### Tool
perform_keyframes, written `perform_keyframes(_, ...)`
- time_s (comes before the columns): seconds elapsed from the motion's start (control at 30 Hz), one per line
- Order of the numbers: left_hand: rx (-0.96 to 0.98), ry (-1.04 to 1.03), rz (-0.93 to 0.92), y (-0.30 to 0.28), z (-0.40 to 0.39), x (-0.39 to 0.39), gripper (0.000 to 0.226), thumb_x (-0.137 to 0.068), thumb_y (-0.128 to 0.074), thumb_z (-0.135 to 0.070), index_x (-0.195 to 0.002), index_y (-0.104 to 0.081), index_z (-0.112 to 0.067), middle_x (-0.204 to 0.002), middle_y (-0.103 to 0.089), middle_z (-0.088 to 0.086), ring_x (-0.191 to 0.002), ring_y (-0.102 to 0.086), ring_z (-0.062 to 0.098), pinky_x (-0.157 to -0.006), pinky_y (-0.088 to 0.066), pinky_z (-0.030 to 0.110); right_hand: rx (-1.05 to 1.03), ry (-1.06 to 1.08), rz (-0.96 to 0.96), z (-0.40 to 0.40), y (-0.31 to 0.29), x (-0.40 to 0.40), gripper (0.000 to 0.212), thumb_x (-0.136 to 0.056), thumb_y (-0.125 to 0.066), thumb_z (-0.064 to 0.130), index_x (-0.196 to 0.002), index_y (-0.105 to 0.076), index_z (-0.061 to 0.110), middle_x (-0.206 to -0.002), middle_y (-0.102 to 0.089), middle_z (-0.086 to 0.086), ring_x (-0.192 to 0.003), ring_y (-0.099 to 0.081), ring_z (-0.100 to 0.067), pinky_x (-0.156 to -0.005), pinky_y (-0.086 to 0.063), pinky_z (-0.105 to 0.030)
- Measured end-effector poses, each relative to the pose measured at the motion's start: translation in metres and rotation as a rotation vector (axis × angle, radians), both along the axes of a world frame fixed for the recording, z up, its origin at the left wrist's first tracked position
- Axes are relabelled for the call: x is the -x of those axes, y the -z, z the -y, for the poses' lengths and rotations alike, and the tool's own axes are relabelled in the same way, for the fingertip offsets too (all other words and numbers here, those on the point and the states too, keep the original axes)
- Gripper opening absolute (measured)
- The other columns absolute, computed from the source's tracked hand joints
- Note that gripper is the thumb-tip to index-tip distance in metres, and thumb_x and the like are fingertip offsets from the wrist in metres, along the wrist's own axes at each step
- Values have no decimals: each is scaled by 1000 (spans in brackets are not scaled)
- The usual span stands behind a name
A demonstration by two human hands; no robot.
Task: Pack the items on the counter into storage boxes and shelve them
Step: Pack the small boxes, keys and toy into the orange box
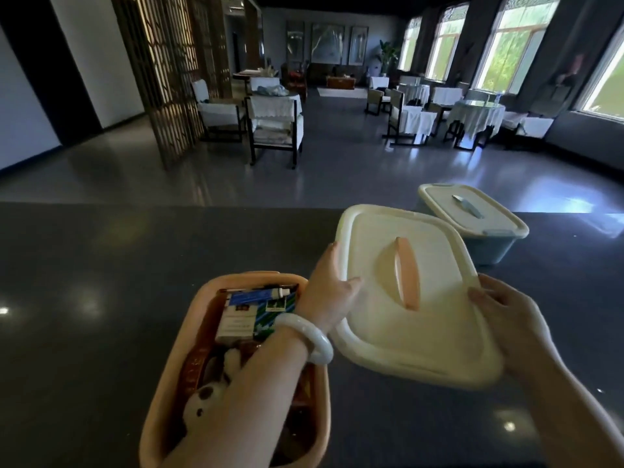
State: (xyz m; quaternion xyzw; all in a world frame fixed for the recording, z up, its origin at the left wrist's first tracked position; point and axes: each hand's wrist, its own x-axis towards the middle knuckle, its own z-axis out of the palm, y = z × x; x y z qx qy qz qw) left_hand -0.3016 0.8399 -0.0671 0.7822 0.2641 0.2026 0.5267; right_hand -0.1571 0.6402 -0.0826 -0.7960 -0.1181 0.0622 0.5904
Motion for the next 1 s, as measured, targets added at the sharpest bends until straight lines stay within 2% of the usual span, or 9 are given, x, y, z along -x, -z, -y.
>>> perform_keyframes(0.07, 12, -74, -22, -6, -25, 33, 66, -89, -60, -27, -148, -31, -27, -142, -46, -4, -123, -50, 17, -105, -42, 40, -15, -91, 14, -31, -8, 22, 19, -92, -60, 29, -106, -66, 40, -96, -67, 13, -87, -63, -14, -68, -50, -32)
perform_keyframes(0.13, 32, -151, -31, -3, -47, 70, 63, -89, -59, -26, -147, -34, -29, -141, -48, -3, -123, -51, 18, -105, -42, 43, 3, -172, 24, -61, -4, 47, 15, -93, -58, 29, -100, -65, 41, -90, -67, 14, -82, -62, -12, -64, -49, -31)
perform_keyframes(0.3, 81, -255, -79, 18, -79, 152, 56, -89, -59, -22, -141, -42, -34, -128, -56, -8, -111, -58, 13, -99, -47, 43, 27, -269, -11, -114, 27, 113, 22, -94, -57, 21, -98, -60, 42, -87, -67, 15, -82, -64, -10, -70, -54, -35)
perform_keyframes(0.47, 103, -301, -103, 51, -80, 206, 52, -95, -54, -23, -144, -39, -34, -138, -45, -19, -124, -48, 6, -106, -38, 31, 199, -332, 3, -123, 62, 151, 13, -91, -55, 18, -87, -67, 22, -75, -69, 6, -74, -65, -19, -67, -53, -41)
perform_keyframes(0.57, 109, -302, -87, 72, -78, 219, 46, -100, -47, -18, -144, -41, -29, -143, -47, -12, -130, -45, 8, -111, -36, 39, 194, -309, -27, -116, 72, 165, 20, -93, -55, 22, -82, -66, 35, -78, -67, 18, -73, -64, -12, -63, -52, -35)
perform_keyframes(0.67, 124, -288, -91, 86, -76, 222, 47, -102, -41, -17, -148, -37, -29, -149, -40, -13, -136, -39, 8, -115, -31, 40, 165, -285, -55, -112, 76, 173, 21, -93, -55, 28, -93, -64, 46, -84, -66, 24, -78, -63, -6, -65, -51, -31)
perform_keyframes(0.77, 117, -272, -55, 92, -75, 222, 48, -103, -39, -18, -149, -32, -31, -151, -35, -15, -137, -34, 4, -117, -27, 34, 117, -264, -103, -110, 74, 176, 25, -93, -57, 31, -108, -59, 51, -91, -67, 27, -79, -65, 0, -61, -48, -23)
perform_keyframes(0.87, 101, -246, -47, 96, -75, 220, 49, -104, -36, -17, -150, -26, -31, -154, -28, -16, -138, -27, 0, -114, -21, 21, 126, -300, -129, -111, 67, 175, 27, -91, -56, 30, -95, -63, 56, -91, -67, 29, -78, -65, 3, -63, -50, -26)
perform_keyframes(1.0, 35, -191, -118, 96, -83, 218, 53, -104, -34, -15, -153, -20, -30, -157, -21, -14, -136, -22, -4, -108, -17, 14, 174, -292, -63, -115, 66, 172, 24, -92, -56, 23, -101, -67, 43, -89, -69, 22, -80, -65, -1, -65, -49, -26)
